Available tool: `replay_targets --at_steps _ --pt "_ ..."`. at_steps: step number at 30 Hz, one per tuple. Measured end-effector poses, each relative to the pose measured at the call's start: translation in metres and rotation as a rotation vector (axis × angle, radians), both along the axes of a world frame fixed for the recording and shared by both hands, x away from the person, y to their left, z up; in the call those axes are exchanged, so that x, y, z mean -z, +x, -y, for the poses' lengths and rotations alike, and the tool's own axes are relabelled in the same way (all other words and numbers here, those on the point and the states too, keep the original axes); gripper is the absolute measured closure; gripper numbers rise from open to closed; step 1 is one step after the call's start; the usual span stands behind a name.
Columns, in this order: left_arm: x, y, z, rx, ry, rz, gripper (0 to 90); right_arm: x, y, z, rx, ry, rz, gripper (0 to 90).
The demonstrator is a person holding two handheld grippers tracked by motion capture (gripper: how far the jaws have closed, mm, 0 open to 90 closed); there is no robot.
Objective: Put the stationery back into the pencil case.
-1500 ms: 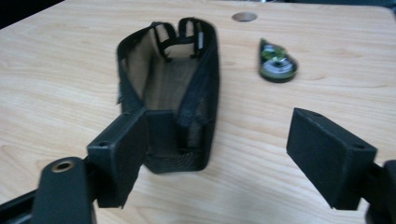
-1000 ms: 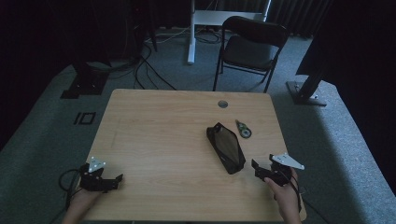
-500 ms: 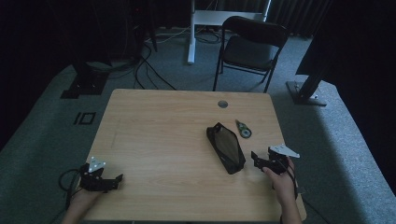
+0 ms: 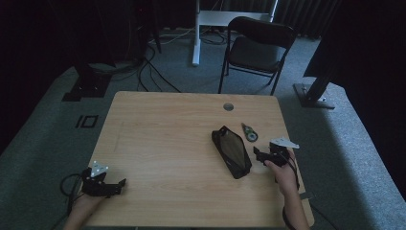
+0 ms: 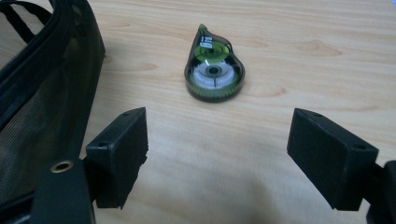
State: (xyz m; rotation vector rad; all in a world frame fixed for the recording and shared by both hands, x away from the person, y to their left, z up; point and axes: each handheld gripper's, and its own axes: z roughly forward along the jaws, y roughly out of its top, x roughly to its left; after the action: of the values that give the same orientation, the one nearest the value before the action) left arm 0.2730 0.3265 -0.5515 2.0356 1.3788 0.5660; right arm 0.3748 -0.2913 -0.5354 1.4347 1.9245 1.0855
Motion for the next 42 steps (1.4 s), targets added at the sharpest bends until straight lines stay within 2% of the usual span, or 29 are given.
replay_targets --at_steps 9,13,22,26,28,32,33,34,39,42 --pt "0.000 0.000 0.000 0.000 0.000 0.000 0.0 -0.005 0.022 -0.005 -0.017 -0.009 -0.007 20.9" --pt "0.000 0.000 0.000 0.000 0.000 0.000 0.0 -0.006 0.033 -0.009 -0.032 -0.032 -0.006 21.1" --pt "0.000 0.000 0.000 0.000 0.000 0.000 0.0 -0.006 0.056 -0.017 -0.030 -0.028 -0.017 21.9" --pt "0.000 0.000 0.000 0.000 0.000 0.000 0.0 -0.004 0.065 -0.021 -0.034 -0.042 -0.027 22.3" --pt "0.000 0.000 0.000 0.000 0.000 0.000 0.0 -0.003 0.070 -0.022 -0.034 -0.028 -0.034 22.5" --pt "0.000 0.000 0.000 0.000 0.000 0.000 0.1 -0.001 0.076 -0.026 -0.045 -0.052 -0.035 23.4" --pt "0.000 0.000 0.000 0.000 0.000 0.000 0.1 0.000 0.080 -0.028 -0.048 -0.076 -0.040 23.8" --pt "0.000 0.000 0.000 0.000 0.000 0.000 0.0 0.001 0.082 -0.028 -0.045 -0.079 -0.043 24.3" --pt "0.000 0.000 0.000 0.000 0.000 0.001 0.1 0.003 0.092 -0.027 -0.032 -0.065 -0.064 24.3" --pt "0.000 0.000 0.000 0.000 0.000 0.000 0.1 0.005 0.097 -0.027 -0.029 -0.081 -0.070 25.7"
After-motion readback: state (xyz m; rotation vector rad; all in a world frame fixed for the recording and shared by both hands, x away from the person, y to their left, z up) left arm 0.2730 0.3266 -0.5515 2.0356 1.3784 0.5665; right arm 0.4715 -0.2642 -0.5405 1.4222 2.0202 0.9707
